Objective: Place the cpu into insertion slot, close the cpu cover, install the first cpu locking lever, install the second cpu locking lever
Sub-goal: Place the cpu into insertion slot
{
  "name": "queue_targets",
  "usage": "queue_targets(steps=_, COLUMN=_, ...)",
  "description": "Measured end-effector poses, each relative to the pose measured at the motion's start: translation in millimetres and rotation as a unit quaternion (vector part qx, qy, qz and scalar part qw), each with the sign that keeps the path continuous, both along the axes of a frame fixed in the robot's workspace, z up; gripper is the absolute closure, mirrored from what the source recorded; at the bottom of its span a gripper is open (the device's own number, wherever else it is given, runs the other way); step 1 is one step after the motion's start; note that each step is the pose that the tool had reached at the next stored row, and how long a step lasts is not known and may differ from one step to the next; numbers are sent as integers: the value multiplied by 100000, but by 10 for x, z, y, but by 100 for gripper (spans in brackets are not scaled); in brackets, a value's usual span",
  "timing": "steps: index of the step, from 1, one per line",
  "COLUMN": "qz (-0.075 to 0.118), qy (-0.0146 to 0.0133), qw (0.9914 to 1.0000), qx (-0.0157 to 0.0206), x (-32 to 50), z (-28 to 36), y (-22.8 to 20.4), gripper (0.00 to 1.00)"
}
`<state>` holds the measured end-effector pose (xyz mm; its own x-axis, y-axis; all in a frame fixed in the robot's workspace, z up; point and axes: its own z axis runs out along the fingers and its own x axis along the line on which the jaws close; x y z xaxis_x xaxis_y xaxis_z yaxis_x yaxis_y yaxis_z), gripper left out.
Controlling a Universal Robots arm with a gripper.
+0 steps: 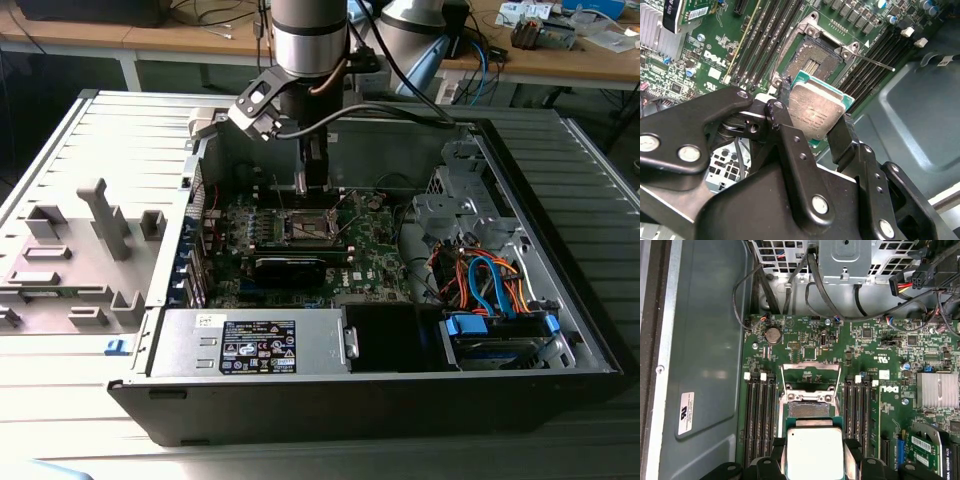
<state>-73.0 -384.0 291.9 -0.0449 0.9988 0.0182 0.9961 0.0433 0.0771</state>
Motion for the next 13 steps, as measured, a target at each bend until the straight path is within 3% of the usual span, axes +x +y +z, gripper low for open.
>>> queue_targets(steps=13, qz=-4, qy=1, qw=100000, qx=3, x=-35, z=-17, y=0, gripper=45)
